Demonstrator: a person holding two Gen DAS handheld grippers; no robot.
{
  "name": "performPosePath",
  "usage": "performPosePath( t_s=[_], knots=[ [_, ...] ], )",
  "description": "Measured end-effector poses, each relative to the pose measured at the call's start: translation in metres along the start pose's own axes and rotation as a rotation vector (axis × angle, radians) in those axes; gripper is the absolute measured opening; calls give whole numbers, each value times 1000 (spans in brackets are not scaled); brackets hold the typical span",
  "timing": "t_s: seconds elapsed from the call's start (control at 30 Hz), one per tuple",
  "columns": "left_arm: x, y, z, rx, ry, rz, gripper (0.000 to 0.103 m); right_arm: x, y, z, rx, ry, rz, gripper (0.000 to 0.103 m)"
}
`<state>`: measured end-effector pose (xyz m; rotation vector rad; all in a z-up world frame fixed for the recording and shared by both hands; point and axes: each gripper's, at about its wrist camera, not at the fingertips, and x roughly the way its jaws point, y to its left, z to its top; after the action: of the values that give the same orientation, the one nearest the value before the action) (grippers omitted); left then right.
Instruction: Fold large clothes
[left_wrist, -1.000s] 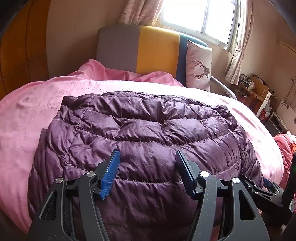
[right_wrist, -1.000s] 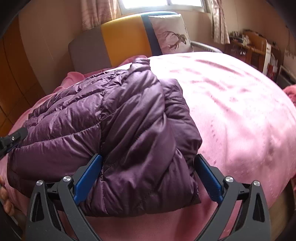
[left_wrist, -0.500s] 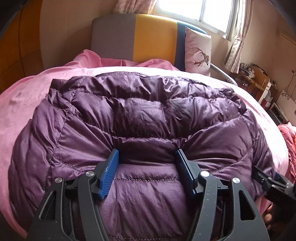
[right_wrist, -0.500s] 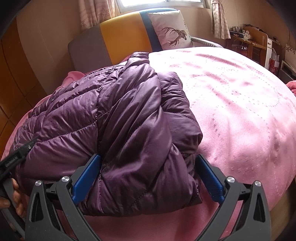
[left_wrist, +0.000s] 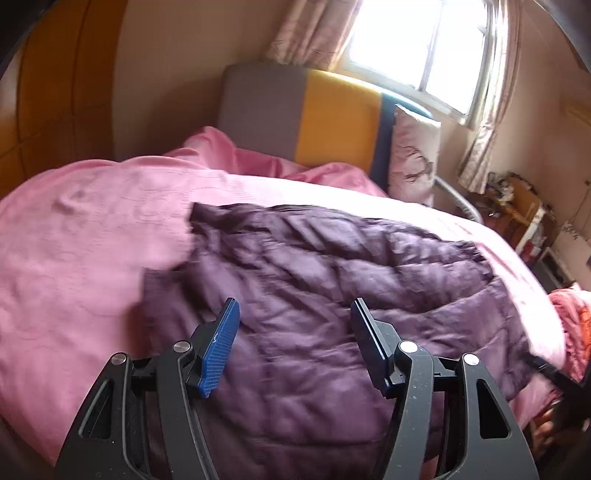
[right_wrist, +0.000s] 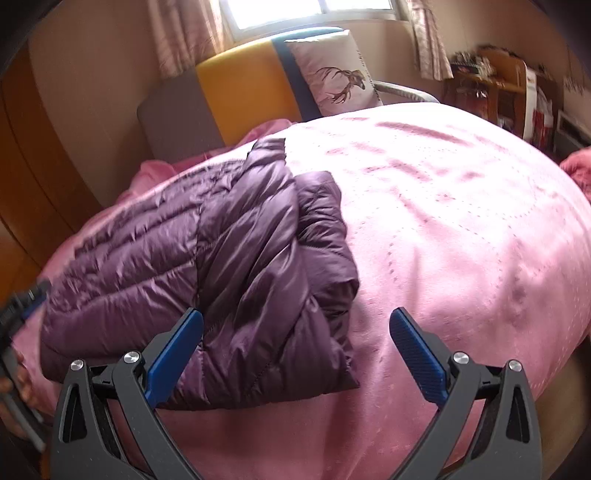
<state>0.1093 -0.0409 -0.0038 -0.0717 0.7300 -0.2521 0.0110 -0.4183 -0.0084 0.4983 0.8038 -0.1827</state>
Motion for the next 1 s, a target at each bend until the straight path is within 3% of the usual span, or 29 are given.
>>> performPosePath(
  t_s=[0.07, 0.13, 0.27, 0.47, 0.53, 0.57, 0.6, 0.7, 0.87, 0.93, 1.0],
  knots=[
    [9, 20, -10, -25, 58, 48, 61, 2, -13, 5, 67, 11, 33, 101],
    [16, 36, -18, -58, 99, 47, 61, 7, -25, 9, 136, 29, 73, 101],
    [2, 33, -19, -71, 59, 53, 61, 18, -34, 19, 180, 42, 125, 101],
    [-14, 1, -12, -19, 23, -77, 61, 35, -35, 31, 218, 48, 181, 100],
    [-7, -14, -11, -7, 51, -138, 56, 40, -34, 33, 226, 63, 244, 92],
    [-2, -20, -11, -4, 69, -161, 54, 44, -32, 32, 230, 83, 273, 81],
    [4, -25, -12, -5, 92, -183, 52, 47, -29, 32, 225, 93, 273, 79],
    [21, -33, -13, -19, 133, -203, 50, 53, -23, 31, 202, 106, 296, 76],
    [36, -38, -9, -14, 162, -215, 50, 59, -18, 28, 170, 115, 305, 80],
    [41, -42, -12, 5, 175, -203, 50, 59, -14, 28, 165, 138, 318, 68],
    [47, -44, -13, 16, 183, -200, 50, 60, -7, 29, 165, 154, 342, 46]
  ],
)
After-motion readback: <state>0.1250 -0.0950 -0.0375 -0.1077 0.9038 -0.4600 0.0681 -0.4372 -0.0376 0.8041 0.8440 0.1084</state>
